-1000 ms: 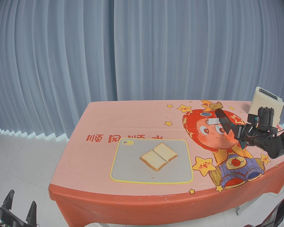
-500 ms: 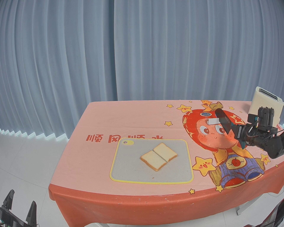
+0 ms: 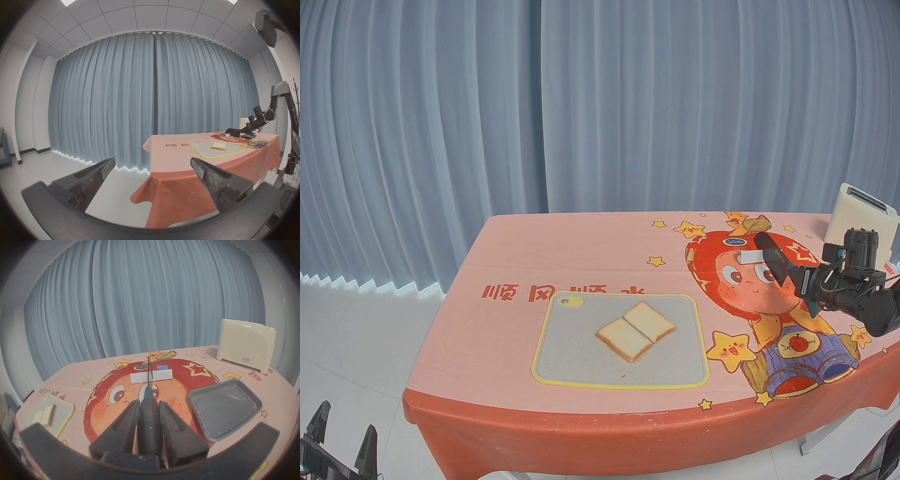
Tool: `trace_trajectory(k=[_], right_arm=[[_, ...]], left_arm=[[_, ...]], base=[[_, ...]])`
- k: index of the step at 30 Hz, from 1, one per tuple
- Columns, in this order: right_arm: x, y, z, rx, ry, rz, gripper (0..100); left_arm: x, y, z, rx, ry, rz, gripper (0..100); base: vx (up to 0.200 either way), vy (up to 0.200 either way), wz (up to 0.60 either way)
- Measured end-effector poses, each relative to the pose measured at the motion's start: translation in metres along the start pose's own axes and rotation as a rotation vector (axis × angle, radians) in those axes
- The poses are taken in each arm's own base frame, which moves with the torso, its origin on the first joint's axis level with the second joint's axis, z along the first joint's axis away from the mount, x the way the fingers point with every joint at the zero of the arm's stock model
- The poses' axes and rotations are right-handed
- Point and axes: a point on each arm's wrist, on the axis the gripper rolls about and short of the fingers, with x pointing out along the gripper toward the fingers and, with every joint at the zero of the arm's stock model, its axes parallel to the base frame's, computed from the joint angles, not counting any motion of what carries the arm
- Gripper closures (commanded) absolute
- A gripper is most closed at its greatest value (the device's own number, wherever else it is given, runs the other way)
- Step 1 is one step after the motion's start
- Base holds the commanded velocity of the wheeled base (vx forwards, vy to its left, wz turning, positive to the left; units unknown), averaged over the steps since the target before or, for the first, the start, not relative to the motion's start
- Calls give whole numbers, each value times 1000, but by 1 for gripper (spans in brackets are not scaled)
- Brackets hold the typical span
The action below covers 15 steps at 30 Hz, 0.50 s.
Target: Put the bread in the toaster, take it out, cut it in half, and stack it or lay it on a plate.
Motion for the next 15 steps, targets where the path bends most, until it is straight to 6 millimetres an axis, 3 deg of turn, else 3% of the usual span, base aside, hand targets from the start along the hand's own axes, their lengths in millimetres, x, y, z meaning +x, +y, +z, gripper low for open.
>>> trace_trajectory(k=[14, 15], right_arm=[[1, 0, -4, -16, 15, -7, 100], [1, 0, -4, -17, 15, -6, 0]], left_arm=[[0, 0, 0, 0, 0, 0, 0], [0, 0, 0, 0, 0, 0, 0]], base=[[0, 0, 0], [0, 0, 0]])
